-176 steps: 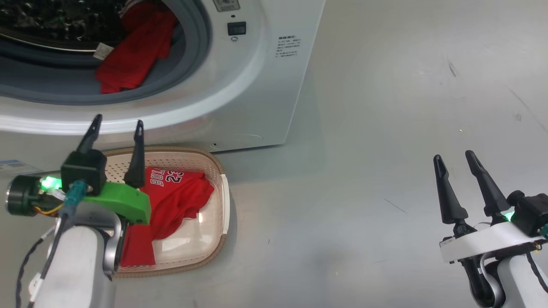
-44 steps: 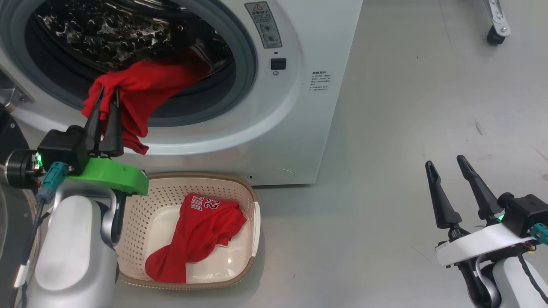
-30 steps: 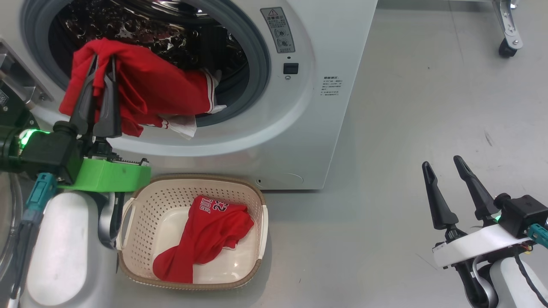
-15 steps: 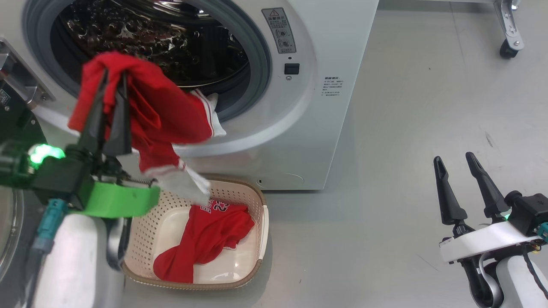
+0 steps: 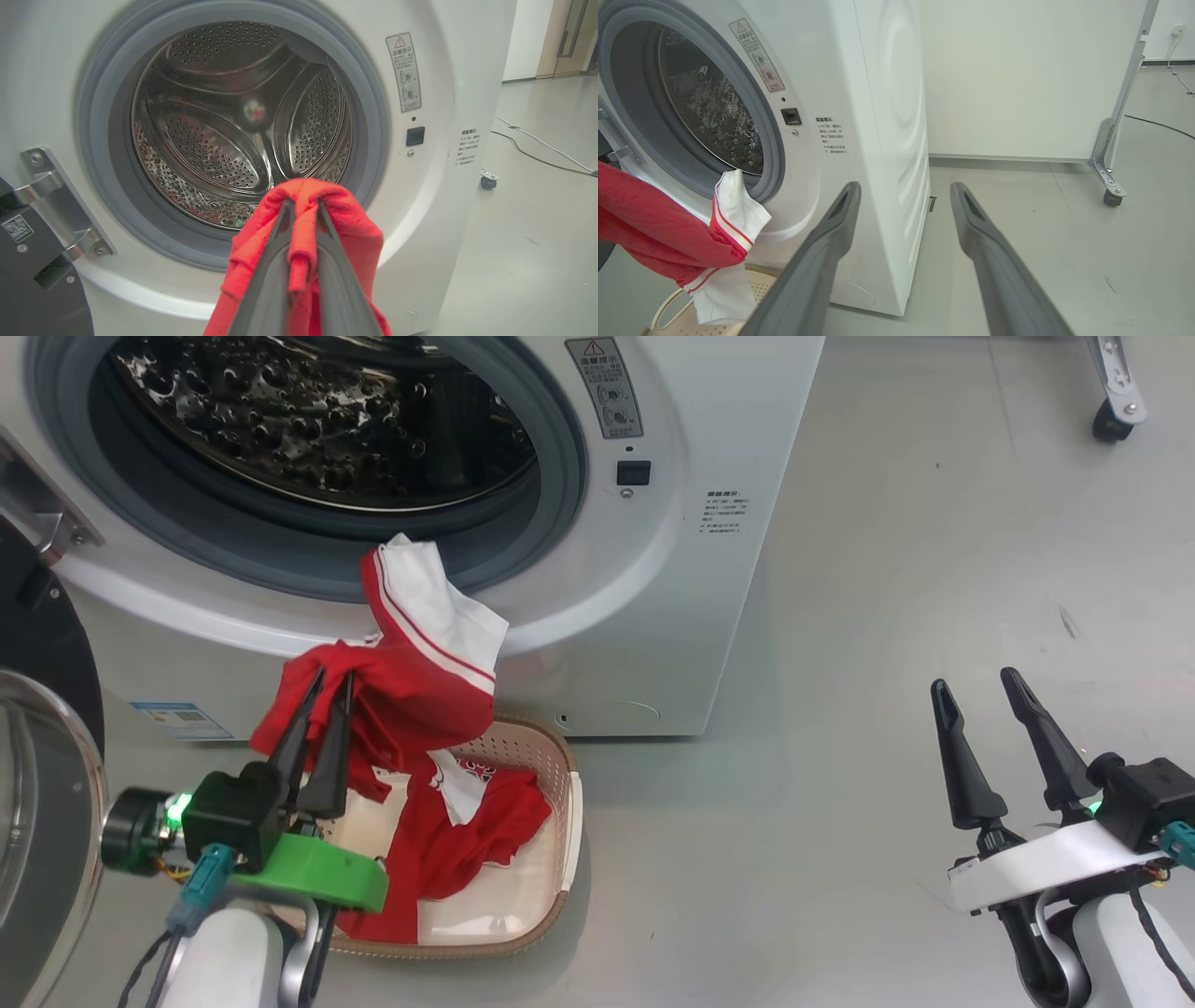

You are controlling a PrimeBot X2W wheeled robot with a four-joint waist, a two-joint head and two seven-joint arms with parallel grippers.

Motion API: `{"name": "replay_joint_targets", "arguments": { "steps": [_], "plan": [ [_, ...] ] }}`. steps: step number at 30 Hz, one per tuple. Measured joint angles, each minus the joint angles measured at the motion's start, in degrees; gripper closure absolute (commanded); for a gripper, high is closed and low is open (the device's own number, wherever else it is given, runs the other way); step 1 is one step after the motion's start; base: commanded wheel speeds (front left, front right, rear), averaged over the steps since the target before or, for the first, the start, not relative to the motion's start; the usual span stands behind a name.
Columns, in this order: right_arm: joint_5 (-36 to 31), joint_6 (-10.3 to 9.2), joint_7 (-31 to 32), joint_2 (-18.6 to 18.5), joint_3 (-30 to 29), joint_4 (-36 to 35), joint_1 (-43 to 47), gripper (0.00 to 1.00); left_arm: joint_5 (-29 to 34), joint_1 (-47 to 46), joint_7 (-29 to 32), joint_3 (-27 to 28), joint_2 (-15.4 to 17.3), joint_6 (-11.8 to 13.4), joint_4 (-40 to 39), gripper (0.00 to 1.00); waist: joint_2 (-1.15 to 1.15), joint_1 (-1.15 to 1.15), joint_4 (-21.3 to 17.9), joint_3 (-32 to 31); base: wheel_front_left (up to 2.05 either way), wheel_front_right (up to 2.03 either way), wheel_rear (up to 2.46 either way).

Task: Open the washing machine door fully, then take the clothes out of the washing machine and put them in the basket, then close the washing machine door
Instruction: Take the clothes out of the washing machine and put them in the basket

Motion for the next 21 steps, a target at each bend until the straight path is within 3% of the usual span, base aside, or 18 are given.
{"name": "replay_joint_targets", "arguments": {
  "steps": [21],
  "plan": [
    [0.29, 0.0, 0.0, -2.36, 1.85, -2.14, -1.92, 0.0, -1.48, 1.22, 2.59, 0.46, -0.1, 0.69, 14.84, 1.0, 0.0, 0.0, -3.22, 6.9, 0.0, 0.0, 0.0]
  ]
}}
